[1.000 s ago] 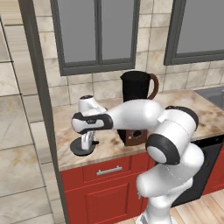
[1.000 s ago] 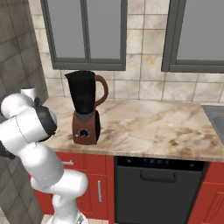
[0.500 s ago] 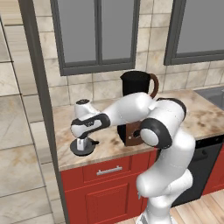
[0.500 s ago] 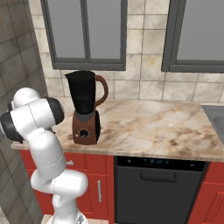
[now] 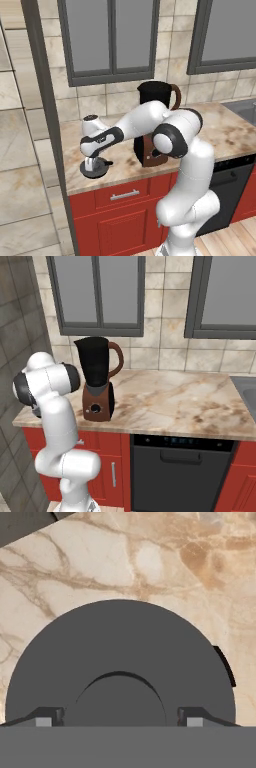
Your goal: Grab the lemon wedge and garlic from the fridge, place them in the blender, close the lid, and turn on the blender to create a marinade.
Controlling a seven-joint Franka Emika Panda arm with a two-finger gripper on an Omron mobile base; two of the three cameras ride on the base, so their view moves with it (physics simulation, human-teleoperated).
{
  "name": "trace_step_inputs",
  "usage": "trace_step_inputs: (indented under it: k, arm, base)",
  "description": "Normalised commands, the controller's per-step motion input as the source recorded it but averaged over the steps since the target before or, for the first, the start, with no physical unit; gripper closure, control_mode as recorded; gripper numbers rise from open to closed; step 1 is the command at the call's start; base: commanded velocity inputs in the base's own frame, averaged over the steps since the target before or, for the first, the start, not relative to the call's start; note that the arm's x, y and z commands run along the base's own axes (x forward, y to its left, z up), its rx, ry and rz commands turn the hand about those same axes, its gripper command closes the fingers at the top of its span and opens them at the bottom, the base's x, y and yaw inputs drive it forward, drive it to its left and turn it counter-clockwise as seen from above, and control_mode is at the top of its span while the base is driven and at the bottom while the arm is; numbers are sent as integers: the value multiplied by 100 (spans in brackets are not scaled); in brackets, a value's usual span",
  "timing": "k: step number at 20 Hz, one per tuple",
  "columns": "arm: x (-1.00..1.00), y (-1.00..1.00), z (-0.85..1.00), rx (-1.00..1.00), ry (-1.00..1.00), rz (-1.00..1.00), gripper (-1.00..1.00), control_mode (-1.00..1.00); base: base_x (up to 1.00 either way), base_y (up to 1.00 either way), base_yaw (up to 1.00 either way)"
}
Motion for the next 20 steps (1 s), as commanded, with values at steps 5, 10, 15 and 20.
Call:
trace_step_inputs:
  k: [5, 10, 15, 20]
  arm:
    - [14, 11, -41, 0, 0, 0, 100, -100]
    - [-8, 0, -33, 0, 0, 0, 100, -100]
    - [-2, 0, 0, 0, 0, 0, 100, -100]
    - [-26, 0, 9, 0, -12, 0, 100, -100]
  base:
    - [0, 0, 0]
    - [0, 0, 0]
    - [0, 0, 0]
    - [0, 0, 0]
